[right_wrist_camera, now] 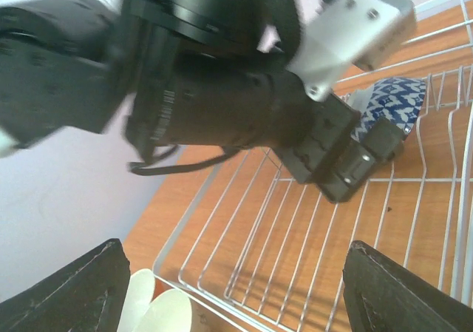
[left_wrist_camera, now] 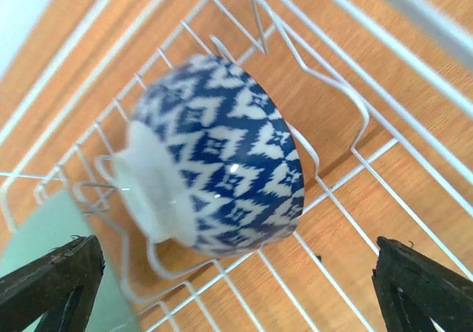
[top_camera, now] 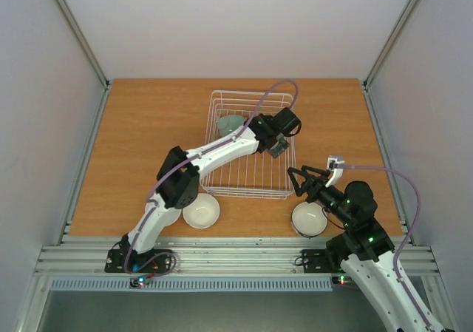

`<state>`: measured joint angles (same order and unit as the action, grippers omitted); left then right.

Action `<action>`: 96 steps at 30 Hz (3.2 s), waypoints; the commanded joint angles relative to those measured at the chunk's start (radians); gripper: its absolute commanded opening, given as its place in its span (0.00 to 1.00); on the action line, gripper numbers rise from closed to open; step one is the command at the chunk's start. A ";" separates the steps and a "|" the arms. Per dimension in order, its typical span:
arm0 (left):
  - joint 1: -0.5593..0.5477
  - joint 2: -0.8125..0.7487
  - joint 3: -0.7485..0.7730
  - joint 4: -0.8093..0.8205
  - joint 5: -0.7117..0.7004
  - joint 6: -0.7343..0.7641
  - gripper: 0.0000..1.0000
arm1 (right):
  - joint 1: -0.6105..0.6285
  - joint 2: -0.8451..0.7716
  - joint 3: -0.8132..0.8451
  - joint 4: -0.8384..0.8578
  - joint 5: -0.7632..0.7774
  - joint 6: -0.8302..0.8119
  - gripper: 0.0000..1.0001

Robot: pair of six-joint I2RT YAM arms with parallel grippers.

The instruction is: Load the bowls into the dish rack

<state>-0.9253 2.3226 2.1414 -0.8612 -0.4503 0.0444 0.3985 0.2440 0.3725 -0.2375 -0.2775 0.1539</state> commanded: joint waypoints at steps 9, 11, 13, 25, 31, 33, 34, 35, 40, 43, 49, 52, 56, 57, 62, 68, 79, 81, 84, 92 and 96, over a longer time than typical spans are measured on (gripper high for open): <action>0.207 -0.417 -0.252 0.141 0.234 -0.007 0.94 | 0.006 0.252 0.228 -0.269 0.051 -0.061 0.77; 0.247 -0.496 -0.377 0.217 0.314 -0.026 0.92 | 0.012 0.333 0.282 -0.318 0.000 -0.061 0.74; 0.261 -0.560 -0.480 0.272 0.346 -0.029 0.90 | 0.053 0.399 0.314 -0.367 -0.020 -0.072 0.70; 0.387 -0.832 -0.847 0.394 0.689 -0.010 0.88 | 0.708 0.741 0.418 -0.560 0.405 0.079 0.66; 0.452 -0.959 -0.918 0.448 0.748 -0.028 0.89 | 0.777 1.012 0.475 -0.290 0.301 0.078 0.65; 0.475 -0.987 -0.928 0.443 0.743 -0.024 0.89 | 0.788 1.099 0.517 -0.245 0.296 0.068 0.65; 0.488 -1.005 -0.937 0.445 0.744 -0.024 0.90 | 0.791 1.135 0.538 -0.234 0.301 0.062 0.65; 0.501 -1.015 -0.945 0.446 0.748 -0.026 0.90 | 0.792 1.157 0.549 -0.219 0.304 0.058 0.65; 0.539 -1.036 -0.982 0.442 0.754 -0.028 0.90 | 0.792 1.232 0.603 -0.161 0.261 0.043 0.65; 0.559 -1.029 -0.992 0.448 0.767 -0.029 0.91 | 0.793 1.292 0.631 -0.137 0.226 0.048 0.65; 0.575 -1.022 -0.995 0.453 0.794 -0.069 0.92 | 0.793 1.373 0.648 -0.123 0.254 0.049 0.64; 0.579 -1.030 -1.000 0.454 0.803 -0.079 0.92 | 0.793 1.403 0.650 -0.126 0.271 0.048 0.61; 0.579 -1.053 -1.011 0.462 0.811 -0.081 0.92 | 0.794 1.434 0.652 -0.129 0.274 0.049 0.48; 0.580 -1.058 -1.013 0.462 0.810 -0.081 0.92 | 0.793 1.438 0.653 -0.130 0.289 0.049 0.41; 0.580 -1.075 -1.029 0.479 0.782 -0.085 0.93 | 0.793 1.453 0.669 -0.143 0.310 0.035 0.06; 0.582 -1.090 -1.038 0.491 0.753 -0.092 0.94 | 0.795 1.410 0.648 -0.167 0.344 0.028 0.01; 0.582 -1.058 -0.994 0.394 0.863 -0.046 0.99 | 0.801 0.984 0.642 -0.316 0.527 -0.070 0.01; 0.581 -1.064 -1.005 0.407 0.927 -0.045 1.00 | 0.798 0.921 0.655 -0.344 0.574 -0.095 0.01; 0.581 -1.087 -1.020 0.426 1.012 -0.046 1.00 | 0.777 0.860 0.656 -0.375 0.649 -0.126 0.01; 0.585 -1.112 -1.010 0.408 1.296 -0.059 0.99 | 0.656 0.769 0.612 -0.348 0.659 -0.187 0.01; 0.586 -1.094 -0.994 0.394 1.457 -0.077 0.99 | 0.521 0.678 0.532 -0.273 0.510 -0.177 0.01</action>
<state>-0.3462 1.2236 1.1145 -0.4679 0.7883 -0.0185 1.0241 1.0183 0.9501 -0.6327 0.3309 -0.0158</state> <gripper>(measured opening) 0.995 0.059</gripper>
